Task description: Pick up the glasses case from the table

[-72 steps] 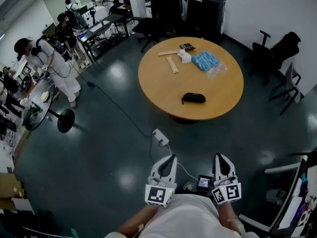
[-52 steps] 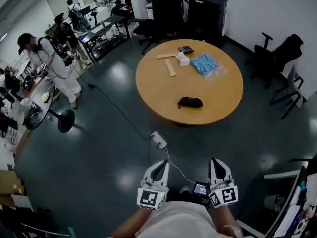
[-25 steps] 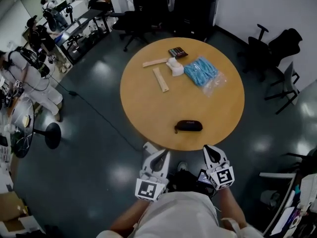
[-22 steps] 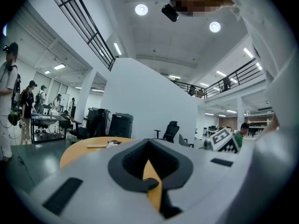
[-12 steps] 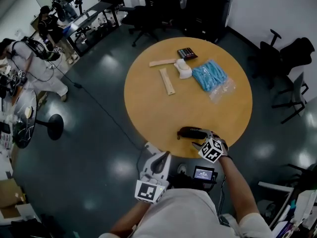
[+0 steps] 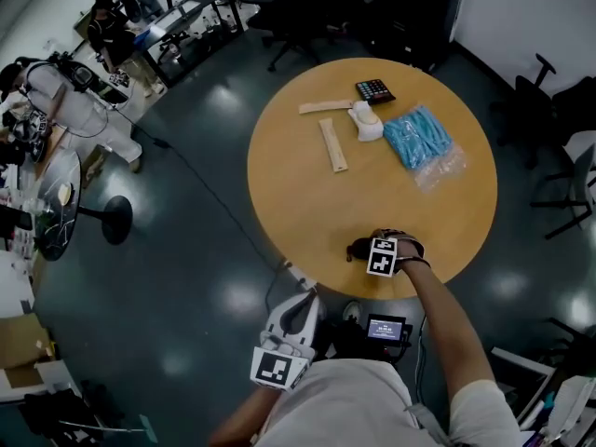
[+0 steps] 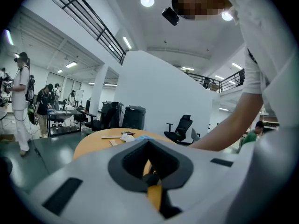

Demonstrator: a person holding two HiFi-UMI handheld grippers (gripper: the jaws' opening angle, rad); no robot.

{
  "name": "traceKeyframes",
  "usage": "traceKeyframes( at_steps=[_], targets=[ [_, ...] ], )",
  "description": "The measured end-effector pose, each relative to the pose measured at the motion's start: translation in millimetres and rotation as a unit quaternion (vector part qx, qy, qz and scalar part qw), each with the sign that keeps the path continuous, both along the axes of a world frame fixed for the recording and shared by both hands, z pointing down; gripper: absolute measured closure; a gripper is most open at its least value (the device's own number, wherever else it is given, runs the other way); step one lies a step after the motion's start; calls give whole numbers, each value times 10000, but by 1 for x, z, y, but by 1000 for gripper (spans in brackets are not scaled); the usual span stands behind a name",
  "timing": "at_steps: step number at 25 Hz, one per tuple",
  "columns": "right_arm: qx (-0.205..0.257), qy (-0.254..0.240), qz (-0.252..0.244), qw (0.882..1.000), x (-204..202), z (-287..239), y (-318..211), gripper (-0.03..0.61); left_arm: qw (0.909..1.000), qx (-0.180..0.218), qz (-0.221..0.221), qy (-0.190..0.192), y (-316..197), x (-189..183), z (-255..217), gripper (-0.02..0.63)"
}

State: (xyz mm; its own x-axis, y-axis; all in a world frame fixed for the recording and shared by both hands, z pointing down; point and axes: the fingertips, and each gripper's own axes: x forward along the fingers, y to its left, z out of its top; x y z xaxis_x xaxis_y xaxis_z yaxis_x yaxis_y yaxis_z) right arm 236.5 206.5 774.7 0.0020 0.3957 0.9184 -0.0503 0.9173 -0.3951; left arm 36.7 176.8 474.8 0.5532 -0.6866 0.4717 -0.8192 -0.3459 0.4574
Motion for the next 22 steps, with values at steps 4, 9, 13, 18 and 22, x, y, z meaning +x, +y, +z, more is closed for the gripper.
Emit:
traceKeyframes(
  at_steps=[4, 9, 13, 18, 22],
  targets=[
    [-209, -32, 5, 9998, -4, 3, -1, 273, 9999, -134, -95, -13, 7, -5, 8, 607],
    [4, -50, 8, 10000, -2, -1, 0, 272, 9998, -149, -77, 124, 5, 3, 4, 607],
    [641, -416, 523, 9957, -10, -32, -16, 273, 9998, 55, 51, 160, 2, 5, -1, 607],
    [1642, -1488, 2326, 9470, -26, -124, -60, 273, 9992, 247, 113, 291, -11, 6, -9, 607],
    [2591, -2529, 3806, 8509, -24, -221, -91, 273, 9979, 446, 198, 424, -21, 7, -16, 607]
  ],
)
